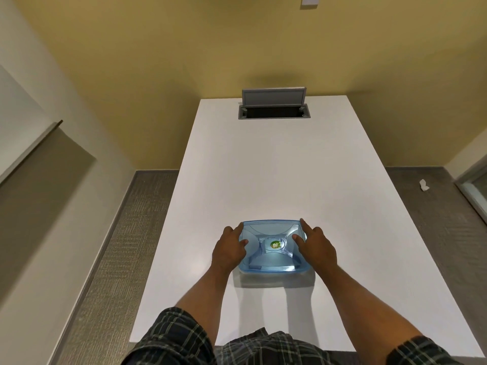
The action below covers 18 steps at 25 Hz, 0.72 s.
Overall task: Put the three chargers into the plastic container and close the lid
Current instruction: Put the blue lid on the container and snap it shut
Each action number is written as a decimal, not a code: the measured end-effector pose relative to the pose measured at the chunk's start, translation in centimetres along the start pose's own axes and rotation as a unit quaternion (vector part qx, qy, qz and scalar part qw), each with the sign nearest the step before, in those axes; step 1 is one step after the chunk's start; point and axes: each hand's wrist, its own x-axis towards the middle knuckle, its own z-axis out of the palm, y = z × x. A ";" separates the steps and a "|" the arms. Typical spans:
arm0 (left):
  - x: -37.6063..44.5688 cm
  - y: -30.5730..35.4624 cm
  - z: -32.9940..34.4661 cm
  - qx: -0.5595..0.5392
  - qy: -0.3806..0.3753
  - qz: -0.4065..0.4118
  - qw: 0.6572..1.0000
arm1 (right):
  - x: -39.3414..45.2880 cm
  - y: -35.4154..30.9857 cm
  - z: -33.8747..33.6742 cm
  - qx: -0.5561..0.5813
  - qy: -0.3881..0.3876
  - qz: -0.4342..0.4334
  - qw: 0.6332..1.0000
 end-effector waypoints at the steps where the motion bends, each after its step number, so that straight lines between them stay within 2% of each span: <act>1: 0.1 0.0 -0.1 0.019 -0.007 0.005 1.000 | 0.1 -0.1 -0.1 -0.017 -0.004 -0.004 1.000; 12: 1.6 1.2 -2.5 0.183 -0.082 0.062 0.978 | 1.5 -1.3 -1.0 -0.124 -0.078 -0.031 0.989; 18: 3.2 1.9 -5.2 0.311 -0.169 0.107 0.929 | 2.4 -2.3 -3.9 -0.209 -0.177 -0.073 0.959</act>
